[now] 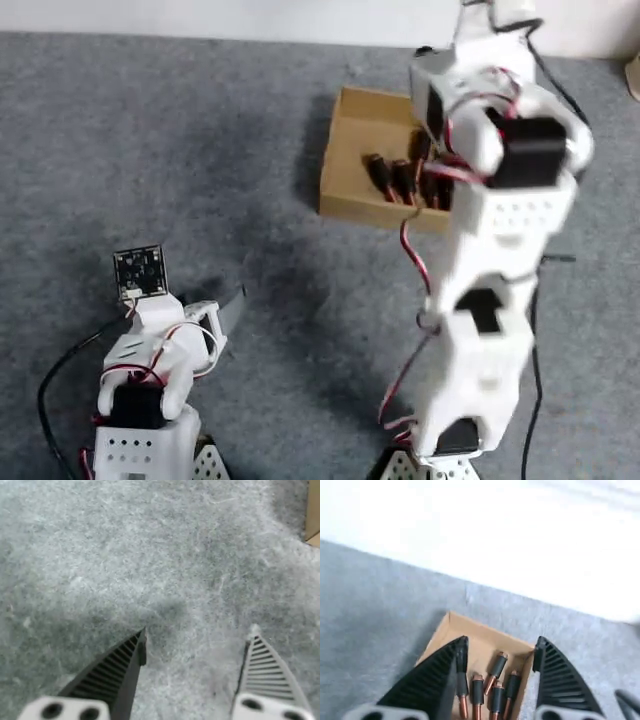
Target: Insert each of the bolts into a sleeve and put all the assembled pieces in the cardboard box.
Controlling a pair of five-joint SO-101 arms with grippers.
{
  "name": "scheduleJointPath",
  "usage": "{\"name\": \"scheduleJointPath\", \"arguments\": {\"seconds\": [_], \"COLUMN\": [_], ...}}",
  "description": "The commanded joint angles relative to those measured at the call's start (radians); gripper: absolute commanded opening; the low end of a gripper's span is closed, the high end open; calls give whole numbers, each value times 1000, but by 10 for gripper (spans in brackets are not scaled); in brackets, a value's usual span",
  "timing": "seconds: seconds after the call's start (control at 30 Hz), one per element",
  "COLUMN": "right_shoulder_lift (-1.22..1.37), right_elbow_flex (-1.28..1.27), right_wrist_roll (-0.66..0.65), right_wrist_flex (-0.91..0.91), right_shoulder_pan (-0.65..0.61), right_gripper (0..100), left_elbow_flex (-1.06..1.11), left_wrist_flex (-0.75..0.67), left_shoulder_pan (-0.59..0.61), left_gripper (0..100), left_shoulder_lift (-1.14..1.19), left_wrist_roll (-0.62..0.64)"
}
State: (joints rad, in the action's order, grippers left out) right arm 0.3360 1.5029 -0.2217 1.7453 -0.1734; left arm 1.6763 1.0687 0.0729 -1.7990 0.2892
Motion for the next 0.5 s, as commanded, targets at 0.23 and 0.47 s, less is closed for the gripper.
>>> {"name": "scheduleJointPath", "arguments": {"seconds": [0.23,0.47], "right_shoulder_lift": [-763,-1285], "right_elbow_flex": [-714,-1230], "right_wrist_roll": [11,11], "right_wrist_flex": [21,-16], "right_shoulder_pan": [-10,-10], "right_gripper": [191,191], "left_elbow_flex": [21,21], "left_wrist_flex": [-12,-12], "left_shoulder_pan": [-18,-25], "left_gripper": [299,299], "left_shoulder_lift": [1,1], "left_wrist_roll": [-3,-3]}}
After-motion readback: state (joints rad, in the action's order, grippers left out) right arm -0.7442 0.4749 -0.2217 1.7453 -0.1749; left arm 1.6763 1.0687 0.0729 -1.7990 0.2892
